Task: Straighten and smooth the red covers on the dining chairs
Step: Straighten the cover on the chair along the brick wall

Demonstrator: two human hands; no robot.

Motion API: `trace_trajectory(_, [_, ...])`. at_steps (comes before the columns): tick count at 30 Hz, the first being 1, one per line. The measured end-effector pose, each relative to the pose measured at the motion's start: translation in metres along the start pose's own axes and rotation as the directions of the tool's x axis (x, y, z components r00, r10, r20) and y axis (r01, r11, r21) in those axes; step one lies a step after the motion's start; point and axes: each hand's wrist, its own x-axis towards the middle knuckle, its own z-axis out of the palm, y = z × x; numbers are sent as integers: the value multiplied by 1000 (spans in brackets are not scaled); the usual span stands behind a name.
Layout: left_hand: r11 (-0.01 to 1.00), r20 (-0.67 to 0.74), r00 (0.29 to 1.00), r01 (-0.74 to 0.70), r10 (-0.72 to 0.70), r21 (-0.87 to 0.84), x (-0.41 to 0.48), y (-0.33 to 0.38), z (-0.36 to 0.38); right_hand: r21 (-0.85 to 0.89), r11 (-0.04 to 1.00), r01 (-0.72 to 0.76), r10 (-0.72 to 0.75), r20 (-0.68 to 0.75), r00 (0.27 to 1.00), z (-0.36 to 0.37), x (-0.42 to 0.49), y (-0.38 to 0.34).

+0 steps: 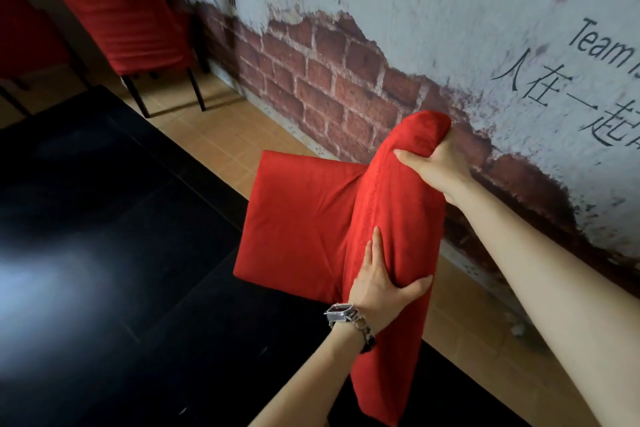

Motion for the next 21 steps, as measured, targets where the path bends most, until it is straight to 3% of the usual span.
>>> trace_trajectory(7, [993, -10, 997, 75, -76, -89, 9, 6, -15, -54, 998, 26, -28, -40, 999, 17, 12, -24])
trace_trajectory(14, [988, -149, 984, 113, -97, 103, 36, 41, -15, -74, 997, 19, -23, -51, 998, 24, 40, -31])
trace_trajectory(21, [957, -296, 946, 199, -132, 209, 55, 63, 20, -48, 999, 14, -11, 56, 998, -10, 77, 4])
